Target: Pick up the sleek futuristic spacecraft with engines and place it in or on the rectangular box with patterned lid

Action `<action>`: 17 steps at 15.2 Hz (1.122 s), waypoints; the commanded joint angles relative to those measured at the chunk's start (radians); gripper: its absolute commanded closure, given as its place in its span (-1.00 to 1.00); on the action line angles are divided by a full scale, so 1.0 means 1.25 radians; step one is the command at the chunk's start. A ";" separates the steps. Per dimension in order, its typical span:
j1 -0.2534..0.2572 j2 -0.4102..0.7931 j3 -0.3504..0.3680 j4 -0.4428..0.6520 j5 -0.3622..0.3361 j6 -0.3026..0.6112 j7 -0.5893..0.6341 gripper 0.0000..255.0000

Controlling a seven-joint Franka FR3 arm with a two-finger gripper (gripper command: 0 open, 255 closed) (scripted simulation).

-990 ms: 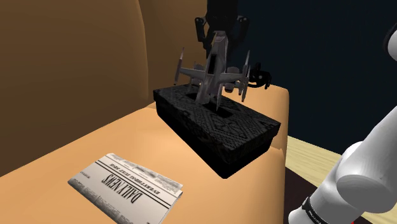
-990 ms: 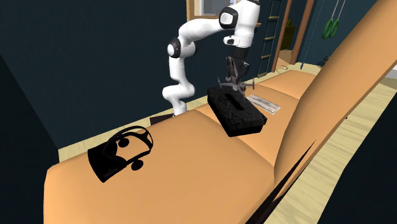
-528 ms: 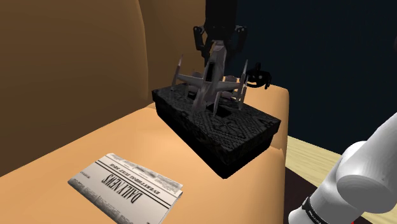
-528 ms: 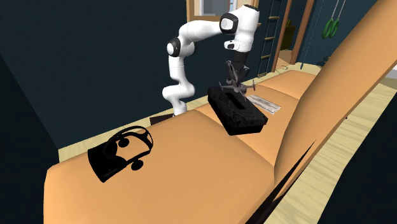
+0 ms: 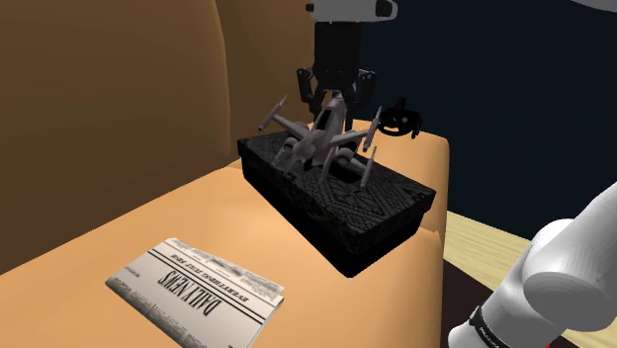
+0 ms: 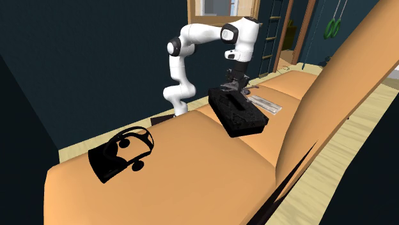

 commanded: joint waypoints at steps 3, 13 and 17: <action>0.003 -0.002 0.003 -0.019 0.004 0.013 0.002 1.00; 0.004 -0.002 0.003 -0.019 0.004 0.013 0.002 -1.00; 0.006 0.062 0.016 0.152 -0.019 -0.098 0.024 -1.00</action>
